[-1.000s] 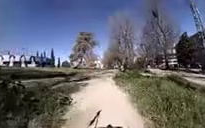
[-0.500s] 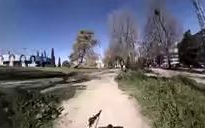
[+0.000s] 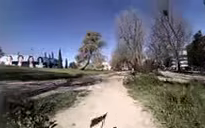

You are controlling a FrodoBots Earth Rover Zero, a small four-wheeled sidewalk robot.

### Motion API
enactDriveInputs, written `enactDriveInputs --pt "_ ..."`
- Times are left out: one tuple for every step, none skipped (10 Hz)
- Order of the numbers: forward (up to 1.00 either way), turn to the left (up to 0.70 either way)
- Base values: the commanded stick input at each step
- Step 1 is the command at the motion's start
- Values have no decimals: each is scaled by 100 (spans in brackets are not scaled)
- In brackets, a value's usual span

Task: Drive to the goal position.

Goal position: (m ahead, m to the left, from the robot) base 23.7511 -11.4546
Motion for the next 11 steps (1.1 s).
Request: enactDriveInputs --pt "100 0" --pt "100 0" --pt "100 0" --pt "100 -5" --pt "100 -14" --pt "100 -23" --pt "100 -32" --pt "100 -35" --pt "100 -31" --pt "100 -16" --pt "100 0"
